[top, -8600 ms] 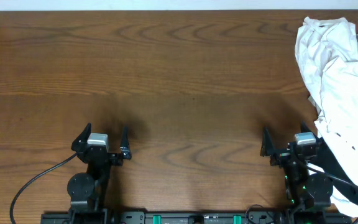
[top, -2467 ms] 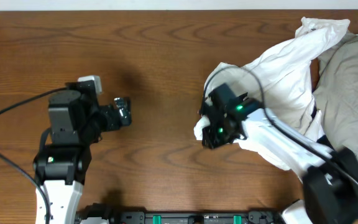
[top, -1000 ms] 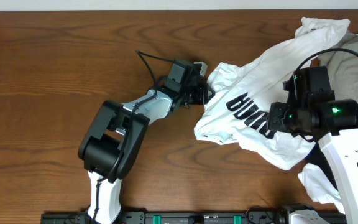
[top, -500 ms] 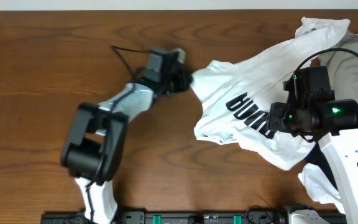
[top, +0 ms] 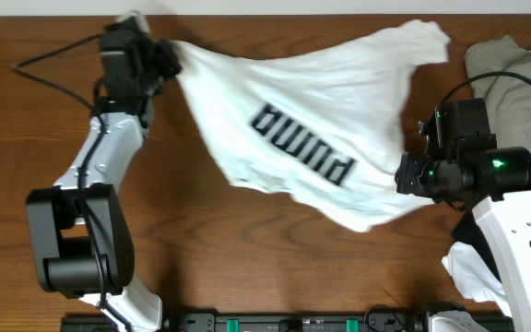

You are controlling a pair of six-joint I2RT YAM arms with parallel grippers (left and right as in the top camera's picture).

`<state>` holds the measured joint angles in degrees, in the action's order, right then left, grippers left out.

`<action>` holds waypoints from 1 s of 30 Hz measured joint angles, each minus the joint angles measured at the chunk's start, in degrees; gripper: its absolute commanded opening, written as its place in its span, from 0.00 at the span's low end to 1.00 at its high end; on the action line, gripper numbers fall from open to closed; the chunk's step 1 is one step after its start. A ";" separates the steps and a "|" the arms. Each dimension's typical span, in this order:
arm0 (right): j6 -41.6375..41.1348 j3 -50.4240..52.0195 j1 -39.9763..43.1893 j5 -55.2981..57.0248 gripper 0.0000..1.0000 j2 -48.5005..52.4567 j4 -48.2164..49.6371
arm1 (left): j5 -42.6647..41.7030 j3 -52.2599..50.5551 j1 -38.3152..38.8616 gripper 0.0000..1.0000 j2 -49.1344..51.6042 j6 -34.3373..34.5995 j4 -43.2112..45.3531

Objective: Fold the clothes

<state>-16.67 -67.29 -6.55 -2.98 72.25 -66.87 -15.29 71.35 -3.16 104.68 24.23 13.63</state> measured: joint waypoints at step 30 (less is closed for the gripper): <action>0.76 0.13 0.20 7.39 0.71 0.00 0.46 | -20.41 8.39 10.51 0.98 0.57 -1.07 -65.00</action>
<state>-15.90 -67.16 -6.35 4.40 72.25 -66.41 -35.70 79.75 7.35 105.25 23.16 -51.37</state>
